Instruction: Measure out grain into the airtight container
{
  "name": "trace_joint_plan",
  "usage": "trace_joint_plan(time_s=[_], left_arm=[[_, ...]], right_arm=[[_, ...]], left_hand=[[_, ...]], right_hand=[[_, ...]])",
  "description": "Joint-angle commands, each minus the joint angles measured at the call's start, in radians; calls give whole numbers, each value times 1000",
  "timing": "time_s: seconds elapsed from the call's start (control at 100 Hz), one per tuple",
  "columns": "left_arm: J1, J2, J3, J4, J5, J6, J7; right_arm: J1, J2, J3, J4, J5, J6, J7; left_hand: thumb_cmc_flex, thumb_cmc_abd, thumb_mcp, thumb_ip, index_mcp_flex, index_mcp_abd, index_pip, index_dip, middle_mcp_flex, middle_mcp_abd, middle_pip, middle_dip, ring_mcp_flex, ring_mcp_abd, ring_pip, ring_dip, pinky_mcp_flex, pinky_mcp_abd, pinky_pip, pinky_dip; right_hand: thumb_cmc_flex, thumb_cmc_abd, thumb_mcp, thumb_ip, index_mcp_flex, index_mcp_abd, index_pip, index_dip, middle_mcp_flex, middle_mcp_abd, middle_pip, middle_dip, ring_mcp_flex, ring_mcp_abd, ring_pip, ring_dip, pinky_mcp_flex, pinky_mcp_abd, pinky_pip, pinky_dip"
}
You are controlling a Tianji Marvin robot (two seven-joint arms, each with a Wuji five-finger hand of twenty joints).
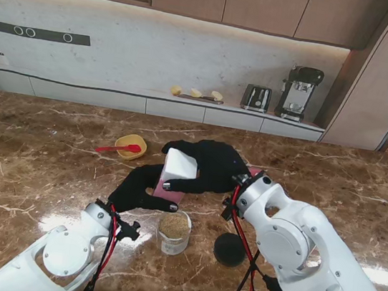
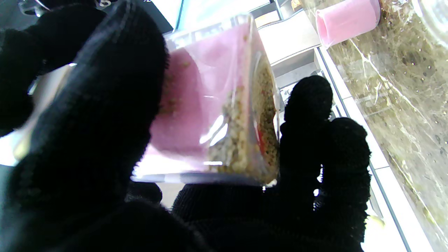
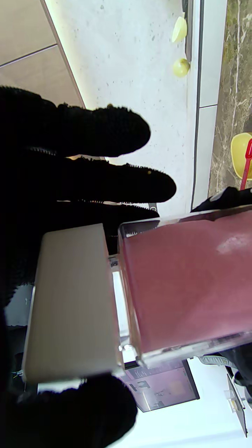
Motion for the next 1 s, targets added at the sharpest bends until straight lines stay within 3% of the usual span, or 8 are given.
trace_joint_plan(time_s=[0.0,0.37,0.47,0.48,0.56,0.6,0.65,0.99], left_arm=[[1,-2,2,-2,-1,-3,1],[8,-2,-2,-7,1,-1,3],[8,-3,-1,-7,1,-1,4],[8,-3,-1,-7,1,-1,4],[7,-4,0,-6,1,-3,8],[6,-5,1,-5,1,-5,11],[6,-5,2,-5,1,-6,13],[6,-6,4,-5,2,-6,17]], right_arm=[[-2,2,-6,5,5,4,25],[-12,3,5,3,33,6,42],[-15,4,5,2,26,10,44],[-16,4,5,2,24,10,43],[-17,3,0,4,16,17,35],[-18,2,-3,5,10,20,29],[-19,1,-6,7,5,24,24],[-27,-2,-8,7,-8,42,1]], left_hand=[[188,291,197,35,187,-255,247,23,97,-71,93,33,25,-63,32,10,-13,-45,33,27],[189,291,199,34,186,-251,246,22,94,-68,92,33,23,-63,31,10,-16,-43,31,27],[189,291,199,34,186,-253,246,22,94,-69,92,33,21,-63,31,10,-17,-43,31,27],[189,291,199,34,186,-253,245,22,94,-70,92,33,17,-44,29,10,-17,-43,30,27],[188,291,198,34,186,-253,246,22,94,-70,92,33,20,-65,32,11,-18,-44,30,27],[190,291,198,34,186,-251,246,22,92,-70,91,32,14,-42,31,12,-18,-45,29,27],[190,292,198,35,186,-252,246,22,93,-70,92,32,19,-65,33,12,-17,-46,30,27],[190,290,198,35,187,-259,247,24,95,-74,92,32,23,-66,31,10,-17,-46,29,27]], right_hand=[[-27,42,19,45,7,-19,-15,-10,-13,9,-15,-13,-19,3,1,3,3,-4,-8,30],[-103,113,32,50,-16,21,-46,-53,-42,24,-46,-32,-53,17,-34,-3,-33,5,-39,34],[-111,108,28,51,-23,24,-49,-59,-49,25,-50,-34,-54,14,-36,-3,-35,3,-41,36],[-112,108,28,51,-24,27,-49,-59,-49,26,-50,-34,-54,13,-36,-2,-35,2,-41,36],[-119,105,28,53,-27,41,-48,-62,-50,33,-50,-35,-51,14,-36,-1,-32,-3,-41,39],[-122,104,29,54,-31,47,-48,-64,-51,34,-50,-35,-51,14,-35,0,-31,-5,-41,40],[-127,106,29,55,-34,61,-48,-66,-52,38,-51,-36,-50,13,-36,1,-29,-6,-42,41],[-167,95,42,60,-83,82,-65,-87,-93,40,-62,-43,-64,10,-44,1,-33,-13,-47,45]])
